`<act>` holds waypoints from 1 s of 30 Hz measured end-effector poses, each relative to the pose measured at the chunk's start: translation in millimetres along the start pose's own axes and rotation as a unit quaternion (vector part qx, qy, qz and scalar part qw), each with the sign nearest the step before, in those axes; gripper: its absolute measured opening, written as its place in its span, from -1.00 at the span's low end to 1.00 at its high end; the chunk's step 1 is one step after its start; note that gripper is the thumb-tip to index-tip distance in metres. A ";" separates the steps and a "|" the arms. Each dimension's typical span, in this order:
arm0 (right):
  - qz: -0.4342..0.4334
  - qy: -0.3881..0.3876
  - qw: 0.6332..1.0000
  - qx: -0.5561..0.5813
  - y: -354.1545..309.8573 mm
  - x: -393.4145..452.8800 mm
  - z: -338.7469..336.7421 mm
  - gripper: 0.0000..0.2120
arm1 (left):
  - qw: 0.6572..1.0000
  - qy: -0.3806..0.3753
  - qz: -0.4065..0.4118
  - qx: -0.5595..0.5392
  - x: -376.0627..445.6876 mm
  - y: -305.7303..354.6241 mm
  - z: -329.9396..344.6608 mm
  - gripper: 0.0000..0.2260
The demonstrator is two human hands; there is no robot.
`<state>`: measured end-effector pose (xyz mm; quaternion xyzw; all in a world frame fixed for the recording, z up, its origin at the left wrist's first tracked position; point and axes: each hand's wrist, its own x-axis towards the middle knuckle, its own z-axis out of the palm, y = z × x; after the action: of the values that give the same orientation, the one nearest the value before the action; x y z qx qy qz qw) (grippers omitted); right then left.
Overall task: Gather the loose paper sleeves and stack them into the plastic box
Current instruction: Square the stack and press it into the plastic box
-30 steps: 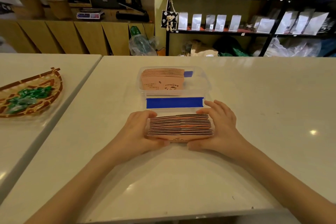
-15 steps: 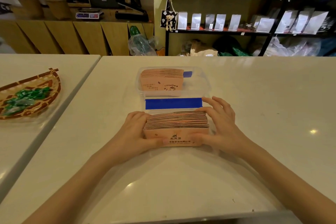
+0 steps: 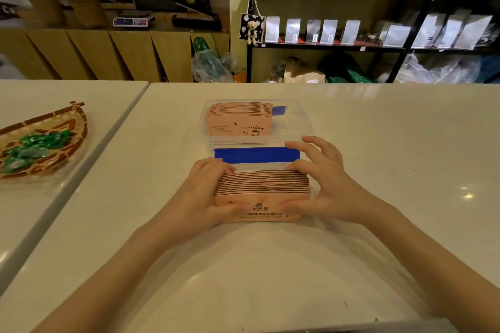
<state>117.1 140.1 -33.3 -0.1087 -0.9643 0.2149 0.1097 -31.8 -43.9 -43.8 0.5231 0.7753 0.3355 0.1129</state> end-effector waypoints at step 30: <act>-0.051 0.039 0.998 -0.006 0.0 36.7 -40.2 -0.54 | 0.987 -0.007 0.079 0.138 42.4 15.3 -63.8 -0.64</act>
<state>92.5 165.2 8.3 -0.0682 -0.9648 0.1991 0.1577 -72.2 -28.5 21.3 0.5955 0.7697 0.2295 0.0178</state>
